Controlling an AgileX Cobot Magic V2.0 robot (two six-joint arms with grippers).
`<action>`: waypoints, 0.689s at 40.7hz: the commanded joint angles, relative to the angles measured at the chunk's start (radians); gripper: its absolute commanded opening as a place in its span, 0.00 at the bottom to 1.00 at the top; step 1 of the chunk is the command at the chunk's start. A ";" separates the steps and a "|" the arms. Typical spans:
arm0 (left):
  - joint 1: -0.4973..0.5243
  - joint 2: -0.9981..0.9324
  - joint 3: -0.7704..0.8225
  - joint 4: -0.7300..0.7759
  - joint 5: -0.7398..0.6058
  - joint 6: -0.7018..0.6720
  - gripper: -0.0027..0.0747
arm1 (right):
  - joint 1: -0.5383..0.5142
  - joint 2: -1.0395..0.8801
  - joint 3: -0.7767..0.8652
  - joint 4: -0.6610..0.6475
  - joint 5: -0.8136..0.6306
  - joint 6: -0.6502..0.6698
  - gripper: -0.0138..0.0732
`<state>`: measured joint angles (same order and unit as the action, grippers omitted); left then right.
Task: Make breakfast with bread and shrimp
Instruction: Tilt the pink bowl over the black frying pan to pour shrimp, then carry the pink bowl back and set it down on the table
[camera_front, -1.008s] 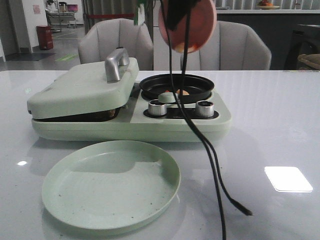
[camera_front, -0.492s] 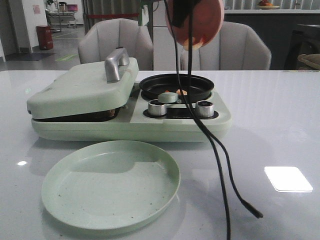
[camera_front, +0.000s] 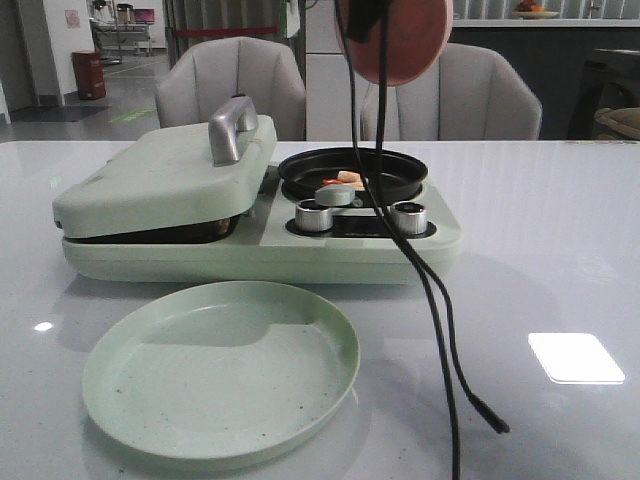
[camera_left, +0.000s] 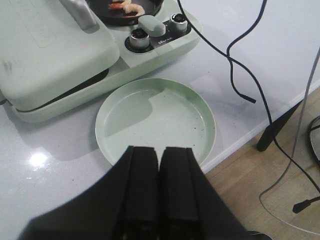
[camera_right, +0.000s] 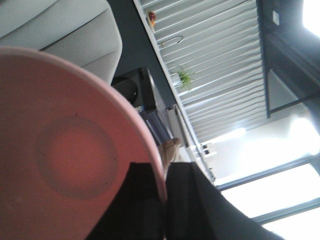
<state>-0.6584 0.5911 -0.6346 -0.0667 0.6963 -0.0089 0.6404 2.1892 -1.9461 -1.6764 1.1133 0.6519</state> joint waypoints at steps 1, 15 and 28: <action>-0.005 0.001 -0.030 -0.002 -0.068 -0.009 0.16 | 0.000 -0.122 -0.034 0.007 0.042 0.012 0.21; -0.005 0.001 -0.030 -0.002 -0.068 -0.009 0.16 | -0.165 -0.350 0.149 0.655 -0.004 -0.122 0.21; -0.005 0.001 -0.030 -0.002 -0.068 -0.009 0.16 | -0.495 -0.569 0.647 1.079 -0.232 -0.282 0.21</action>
<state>-0.6584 0.5911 -0.6346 -0.0667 0.6963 -0.0089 0.2294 1.6996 -1.3711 -0.6481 0.9644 0.4337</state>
